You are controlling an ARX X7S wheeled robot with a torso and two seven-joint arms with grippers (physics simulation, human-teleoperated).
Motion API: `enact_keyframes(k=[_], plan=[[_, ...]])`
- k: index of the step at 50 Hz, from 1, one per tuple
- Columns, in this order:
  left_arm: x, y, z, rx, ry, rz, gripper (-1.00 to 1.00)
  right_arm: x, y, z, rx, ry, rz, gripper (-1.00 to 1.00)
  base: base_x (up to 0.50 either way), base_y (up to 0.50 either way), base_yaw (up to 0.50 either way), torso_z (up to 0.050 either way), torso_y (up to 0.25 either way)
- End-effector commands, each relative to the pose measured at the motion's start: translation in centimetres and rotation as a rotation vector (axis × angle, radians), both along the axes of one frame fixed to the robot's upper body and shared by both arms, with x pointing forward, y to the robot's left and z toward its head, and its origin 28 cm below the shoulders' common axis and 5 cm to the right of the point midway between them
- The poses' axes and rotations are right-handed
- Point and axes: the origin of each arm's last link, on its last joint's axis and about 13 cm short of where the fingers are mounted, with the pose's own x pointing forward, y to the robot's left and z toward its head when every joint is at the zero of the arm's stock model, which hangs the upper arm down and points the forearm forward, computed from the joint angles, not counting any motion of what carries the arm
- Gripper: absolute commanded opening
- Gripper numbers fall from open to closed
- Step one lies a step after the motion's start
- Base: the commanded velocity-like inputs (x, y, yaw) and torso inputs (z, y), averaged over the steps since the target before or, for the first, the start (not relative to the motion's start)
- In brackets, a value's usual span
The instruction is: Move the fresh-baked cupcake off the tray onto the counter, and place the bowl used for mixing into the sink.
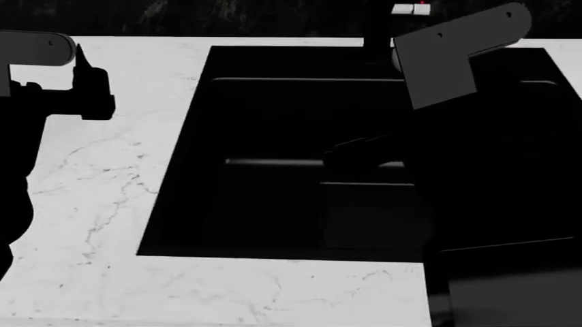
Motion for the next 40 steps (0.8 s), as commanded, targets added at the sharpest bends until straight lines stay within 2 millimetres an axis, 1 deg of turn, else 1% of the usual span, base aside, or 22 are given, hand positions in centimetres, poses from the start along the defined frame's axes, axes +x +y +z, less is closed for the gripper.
enact_keyframes(k=[1,31,40], plan=[[0.02,0.18,0.22,-0.01,-0.004,-0.007,1.0,0.15,0.01,0.06,0.007,-0.015,0.004,1.0,0.0,0.5,0.0,0.0,0.0],[-0.05,0.36,0.05,-0.009,-0.001,-0.001,1.0,0.2,0.08,-0.04,0.014,-0.029,0.006,1.0,0.0,0.5,0.0,0.0,0.0],[-0.03,0.41,0.06,-0.009,0.0,0.001,1.0,0.21,0.13,0.22,0.011,-0.035,0.008,1.0,0.0,0.5,0.0,0.0,0.0]])
